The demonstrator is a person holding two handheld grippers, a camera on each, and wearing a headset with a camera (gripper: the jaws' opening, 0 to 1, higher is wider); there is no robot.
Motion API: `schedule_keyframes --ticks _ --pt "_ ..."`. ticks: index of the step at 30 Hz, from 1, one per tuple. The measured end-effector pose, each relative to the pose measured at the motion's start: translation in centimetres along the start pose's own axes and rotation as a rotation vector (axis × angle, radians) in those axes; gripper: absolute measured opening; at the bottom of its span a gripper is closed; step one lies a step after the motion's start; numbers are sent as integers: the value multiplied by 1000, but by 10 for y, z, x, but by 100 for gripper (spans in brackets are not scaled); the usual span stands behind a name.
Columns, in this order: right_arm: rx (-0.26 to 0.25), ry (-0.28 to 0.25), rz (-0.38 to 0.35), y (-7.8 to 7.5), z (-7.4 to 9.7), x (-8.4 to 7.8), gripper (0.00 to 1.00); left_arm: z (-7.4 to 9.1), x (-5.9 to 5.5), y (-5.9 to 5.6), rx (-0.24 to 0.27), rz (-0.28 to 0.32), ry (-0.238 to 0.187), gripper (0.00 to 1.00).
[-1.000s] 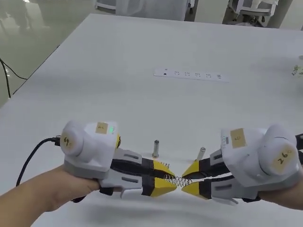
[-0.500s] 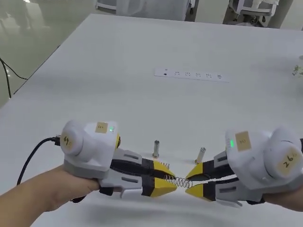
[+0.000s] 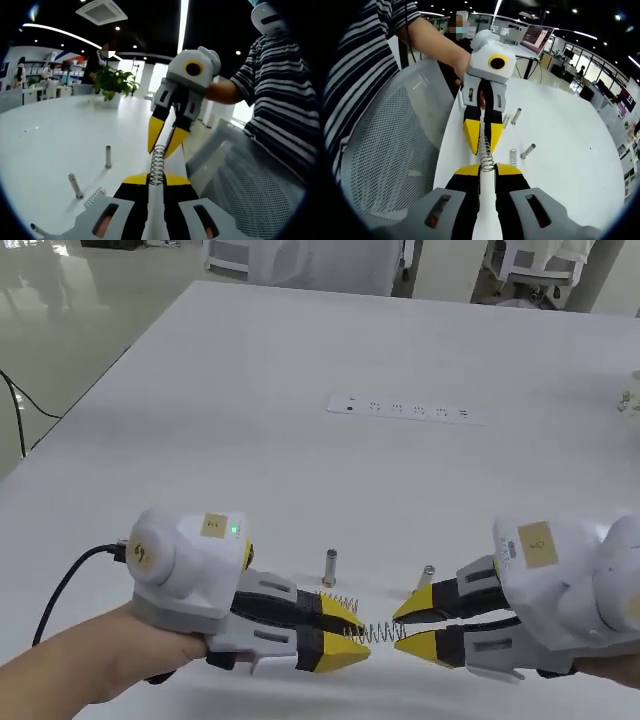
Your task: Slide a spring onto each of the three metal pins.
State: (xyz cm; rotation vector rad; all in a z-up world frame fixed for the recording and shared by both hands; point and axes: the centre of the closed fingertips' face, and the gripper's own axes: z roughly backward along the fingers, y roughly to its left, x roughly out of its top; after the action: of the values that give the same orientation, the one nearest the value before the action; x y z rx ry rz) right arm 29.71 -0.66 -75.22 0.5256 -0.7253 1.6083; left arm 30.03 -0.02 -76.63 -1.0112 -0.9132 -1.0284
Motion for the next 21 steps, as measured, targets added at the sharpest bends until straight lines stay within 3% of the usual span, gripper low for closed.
schedule_keyframes --ticks 6,9,21 --pt "7 -37 16 -2 4 17 7 0 0 1 3 -11 4 2" --pt "10 -87 -15 -4 4 28 8 0 2 0 3 -14 4 2" --pt "-9 -149 9 -6 -4 53 8 -3 6 0 2 -30 1 2"
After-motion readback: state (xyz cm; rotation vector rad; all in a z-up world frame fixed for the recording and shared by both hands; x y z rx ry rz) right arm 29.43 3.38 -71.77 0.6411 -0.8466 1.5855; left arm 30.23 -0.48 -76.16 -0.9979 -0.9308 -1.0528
